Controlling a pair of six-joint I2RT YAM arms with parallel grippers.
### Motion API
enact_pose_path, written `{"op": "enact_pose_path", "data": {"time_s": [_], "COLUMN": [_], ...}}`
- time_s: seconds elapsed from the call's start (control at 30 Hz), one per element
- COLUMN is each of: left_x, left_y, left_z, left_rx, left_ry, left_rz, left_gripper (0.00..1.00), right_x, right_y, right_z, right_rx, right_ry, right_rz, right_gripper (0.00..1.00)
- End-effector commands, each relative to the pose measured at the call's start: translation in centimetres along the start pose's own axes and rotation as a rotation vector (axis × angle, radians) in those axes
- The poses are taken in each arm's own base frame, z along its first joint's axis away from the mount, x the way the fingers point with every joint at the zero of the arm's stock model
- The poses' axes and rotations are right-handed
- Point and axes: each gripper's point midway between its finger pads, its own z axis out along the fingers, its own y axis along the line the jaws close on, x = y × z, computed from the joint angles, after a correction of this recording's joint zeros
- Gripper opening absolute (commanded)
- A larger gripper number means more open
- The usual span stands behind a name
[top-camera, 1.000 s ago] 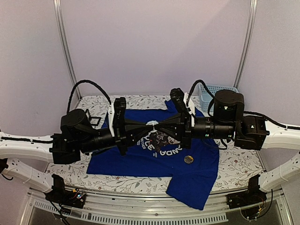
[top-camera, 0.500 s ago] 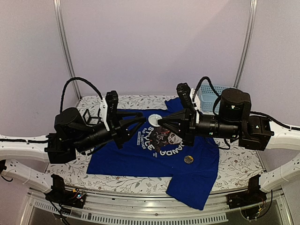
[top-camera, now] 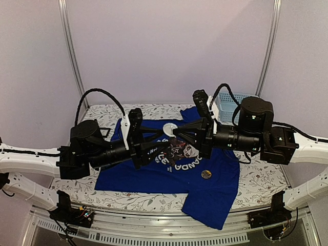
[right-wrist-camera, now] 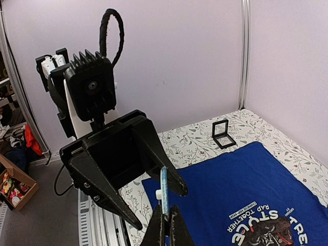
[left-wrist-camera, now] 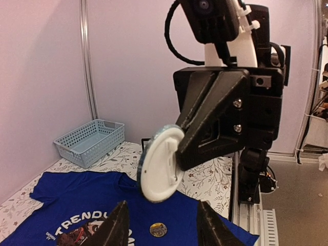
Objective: Pin the brooch onto the clothing
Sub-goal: Pass from the right arm to the left
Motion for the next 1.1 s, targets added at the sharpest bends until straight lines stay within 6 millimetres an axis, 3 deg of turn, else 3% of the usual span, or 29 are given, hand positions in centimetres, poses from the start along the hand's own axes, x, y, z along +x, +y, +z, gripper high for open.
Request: {"op": "enact_pose_path", "data": {"time_s": [0.0, 0.17, 0.43, 0.53, 0.67, 0.83, 1.07], "left_x": [-1.8, -2.1, -2.7, -2.3, -2.6, -3.2, -2.8], "left_y": [0.7, 0.8, -1.4, -2.1, -3.3, -4.1, -4.4], "left_z": [0.5, 0.9, 0.1, -0.2, -0.7, -1.7, -1.8], "left_rx": [-0.056, -0.059, 0.071, 0.111, 0.182, 0.232, 0.248], "left_ry": [-0.042, -0.053, -0.094, -0.089, -0.109, -0.147, -0.128], "left_rz": [0.01, 0.008, 0.001, 0.004, 0.008, 0.025, 0.019], "left_gripper": [0.37, 0.33, 0.0, 0.0, 0.0, 0.0, 0.0], "right_x": [-0.5, -0.2, 0.4, 0.5, 0.8, 0.9, -0.8], "right_y": [0.2, 0.1, 1.0, 1.3, 3.0, 3.9, 4.3], "right_z": [0.1, 0.2, 0.2, -0.3, -0.6, -1.9, -3.7], "right_rx": [0.004, 0.005, -0.048, -0.064, -0.167, -0.219, -0.229], "right_ry": [-0.018, -0.018, -0.002, 0.001, 0.018, 0.009, -0.044], "right_rz": [0.01, 0.012, -0.005, -0.028, -0.049, -0.124, -0.157], "right_gripper": [0.0, 0.0, 0.0, 0.0, 0.0, 0.21, 0.3]}}
